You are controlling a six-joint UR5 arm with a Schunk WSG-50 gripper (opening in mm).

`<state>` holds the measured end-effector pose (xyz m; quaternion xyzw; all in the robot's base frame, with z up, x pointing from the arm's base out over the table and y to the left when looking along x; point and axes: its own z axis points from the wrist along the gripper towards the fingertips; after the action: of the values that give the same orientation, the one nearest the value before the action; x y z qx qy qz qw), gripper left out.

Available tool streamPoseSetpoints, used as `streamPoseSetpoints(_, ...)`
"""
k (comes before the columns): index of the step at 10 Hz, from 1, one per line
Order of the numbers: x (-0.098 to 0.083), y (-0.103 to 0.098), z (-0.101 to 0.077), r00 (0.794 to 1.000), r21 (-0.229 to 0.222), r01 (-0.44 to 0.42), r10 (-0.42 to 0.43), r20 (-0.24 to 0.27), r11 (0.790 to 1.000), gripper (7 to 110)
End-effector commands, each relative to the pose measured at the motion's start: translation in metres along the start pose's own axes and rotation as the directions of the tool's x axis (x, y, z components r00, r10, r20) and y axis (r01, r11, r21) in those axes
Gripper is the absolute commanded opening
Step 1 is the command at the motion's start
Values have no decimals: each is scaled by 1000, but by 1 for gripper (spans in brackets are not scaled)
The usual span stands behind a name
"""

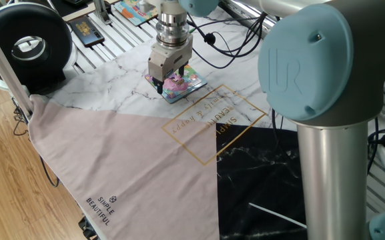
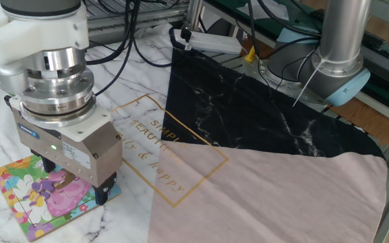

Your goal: Assemble one piece of a puzzle

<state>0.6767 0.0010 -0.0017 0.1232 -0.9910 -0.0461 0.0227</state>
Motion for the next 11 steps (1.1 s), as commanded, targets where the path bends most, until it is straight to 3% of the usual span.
streamPoseSetpoints(1,0,0,0,1000,-5,-8,8,0,1000,88)
streamPoseSetpoints(9,-2,5,0,1000,-26,-15,15,5,1000,88)
streamPoseSetpoints(11,-3,14,0,1000,-62,-31,31,4,998,88)
